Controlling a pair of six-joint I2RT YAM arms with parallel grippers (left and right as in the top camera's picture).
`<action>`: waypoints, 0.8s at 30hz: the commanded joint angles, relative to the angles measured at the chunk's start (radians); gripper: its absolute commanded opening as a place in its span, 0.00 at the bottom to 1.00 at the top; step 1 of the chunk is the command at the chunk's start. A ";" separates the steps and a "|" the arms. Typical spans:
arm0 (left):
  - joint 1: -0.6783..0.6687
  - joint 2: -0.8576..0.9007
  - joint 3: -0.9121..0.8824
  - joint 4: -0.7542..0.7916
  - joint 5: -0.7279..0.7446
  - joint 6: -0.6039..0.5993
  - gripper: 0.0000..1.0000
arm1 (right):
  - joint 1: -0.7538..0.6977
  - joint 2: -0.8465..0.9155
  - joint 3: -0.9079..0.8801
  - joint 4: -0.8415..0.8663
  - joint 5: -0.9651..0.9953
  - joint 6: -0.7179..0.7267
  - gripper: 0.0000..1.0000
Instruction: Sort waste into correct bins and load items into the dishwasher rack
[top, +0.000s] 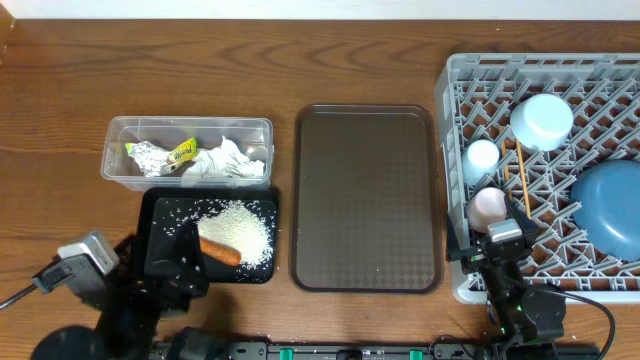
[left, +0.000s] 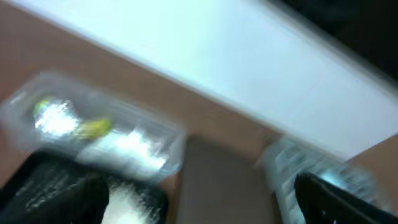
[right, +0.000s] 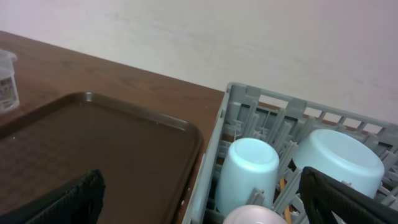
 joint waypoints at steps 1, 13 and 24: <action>0.005 -0.050 -0.130 0.117 0.075 0.004 0.98 | -0.001 -0.007 -0.001 -0.004 0.003 -0.008 0.99; 0.005 -0.197 -0.565 0.467 0.178 0.003 0.98 | -0.001 -0.007 -0.001 -0.004 0.003 -0.008 0.99; 0.005 -0.312 -0.809 0.713 0.200 0.005 0.98 | -0.001 -0.007 -0.001 -0.005 0.003 -0.008 0.99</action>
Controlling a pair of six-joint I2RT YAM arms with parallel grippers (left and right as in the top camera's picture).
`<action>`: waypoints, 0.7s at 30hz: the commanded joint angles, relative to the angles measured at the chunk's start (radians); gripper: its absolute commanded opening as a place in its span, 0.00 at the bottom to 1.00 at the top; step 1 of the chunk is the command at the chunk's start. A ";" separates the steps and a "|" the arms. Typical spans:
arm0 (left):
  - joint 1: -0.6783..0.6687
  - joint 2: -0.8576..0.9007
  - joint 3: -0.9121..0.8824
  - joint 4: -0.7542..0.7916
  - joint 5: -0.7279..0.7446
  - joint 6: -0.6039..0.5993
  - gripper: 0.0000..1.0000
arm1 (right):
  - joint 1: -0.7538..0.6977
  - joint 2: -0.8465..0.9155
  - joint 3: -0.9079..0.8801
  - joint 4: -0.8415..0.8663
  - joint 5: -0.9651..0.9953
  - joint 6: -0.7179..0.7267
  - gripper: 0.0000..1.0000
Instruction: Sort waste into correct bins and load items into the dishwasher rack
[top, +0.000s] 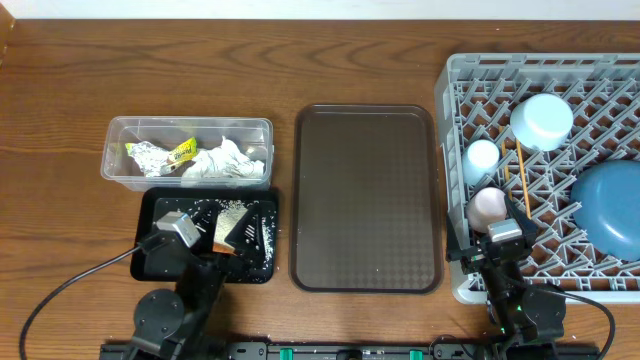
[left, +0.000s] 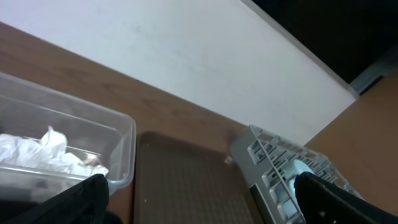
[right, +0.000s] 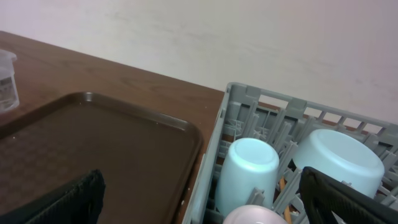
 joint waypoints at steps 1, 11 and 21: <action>0.005 -0.046 -0.047 0.032 0.012 0.006 0.98 | -0.001 -0.007 -0.001 -0.005 0.002 -0.008 0.99; 0.004 -0.090 -0.185 0.177 0.020 0.006 0.98 | -0.001 -0.007 -0.001 -0.005 0.002 -0.008 0.99; 0.004 -0.090 -0.297 0.159 0.013 0.036 0.98 | -0.001 -0.007 -0.001 -0.004 0.002 -0.008 0.99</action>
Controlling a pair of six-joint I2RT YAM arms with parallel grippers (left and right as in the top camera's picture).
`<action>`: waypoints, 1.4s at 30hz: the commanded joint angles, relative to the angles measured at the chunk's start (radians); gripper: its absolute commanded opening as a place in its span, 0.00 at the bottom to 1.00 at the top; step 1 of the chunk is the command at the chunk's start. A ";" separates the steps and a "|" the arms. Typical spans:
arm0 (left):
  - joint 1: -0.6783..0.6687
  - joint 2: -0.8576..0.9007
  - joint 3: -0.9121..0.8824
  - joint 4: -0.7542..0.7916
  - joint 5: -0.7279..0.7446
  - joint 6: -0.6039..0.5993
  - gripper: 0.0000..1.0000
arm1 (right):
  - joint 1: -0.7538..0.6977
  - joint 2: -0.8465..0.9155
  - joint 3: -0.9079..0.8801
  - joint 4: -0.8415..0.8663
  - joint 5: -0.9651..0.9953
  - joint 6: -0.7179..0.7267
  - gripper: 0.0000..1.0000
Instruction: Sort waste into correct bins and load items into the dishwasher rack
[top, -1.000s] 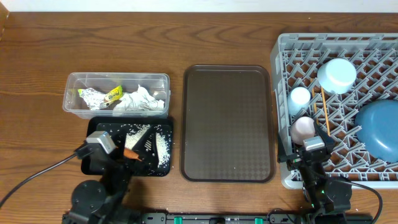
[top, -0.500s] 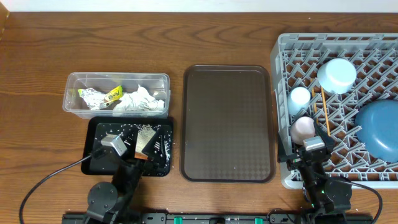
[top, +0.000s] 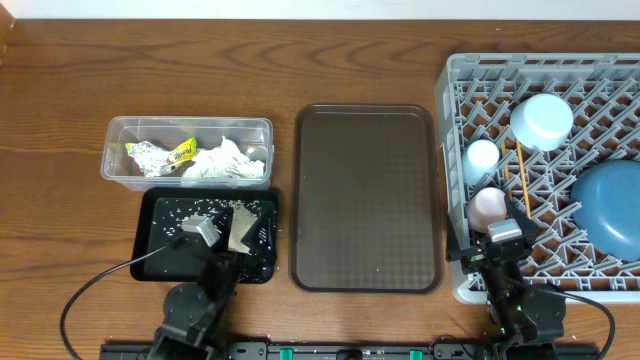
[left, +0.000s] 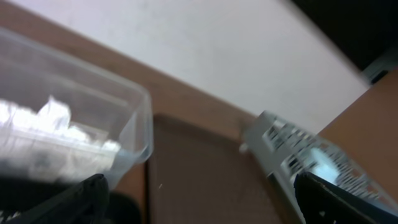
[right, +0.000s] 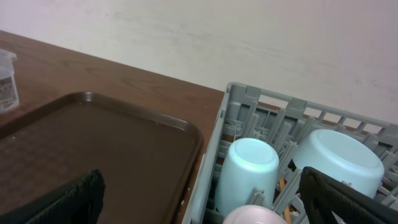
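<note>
A clear bin (top: 188, 150) holds crumpled paper and wrappers. Below it a black tray (top: 160, 215) carries scattered rice. My left gripper (top: 215, 240) hangs over that tray, open with nothing in it; both dark fingertips (left: 59, 202) stand wide apart in the left wrist view. The grey rack (top: 560, 70) holds a white bowl (top: 542, 120), a light blue cup (right: 249, 171), a pink cup (top: 489, 205), chopsticks (top: 520, 178) and a blue bowl (top: 608, 205). My right gripper (top: 505, 240) rests open at the rack's front left corner.
A brown serving tray (top: 367, 197) lies bare between the bins and the rack. A white wall runs along the table's far edge. The left arm's cable loops along the front edge.
My left gripper has shifted a little to the right over the black tray, and its camera now looks lower past the clear bin. The right arm has not moved.
At first my left arm was at the front left corner, and the black tray showed a rice pile with an orange piece. Then the arm stood over that tray, covering them. Now it sits slightly further right. The right arm stayed still throughout.
</note>
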 joint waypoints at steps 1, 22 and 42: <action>0.004 -0.008 -0.015 -0.027 0.006 0.042 0.98 | -0.001 -0.007 -0.001 -0.005 0.002 -0.008 0.99; -0.001 -0.008 -0.015 -0.061 0.006 0.413 0.98 | -0.001 -0.007 -0.001 -0.005 0.003 -0.008 0.99; 0.149 -0.006 -0.015 -0.061 0.006 0.413 0.98 | -0.001 -0.007 -0.001 -0.005 0.003 -0.008 0.99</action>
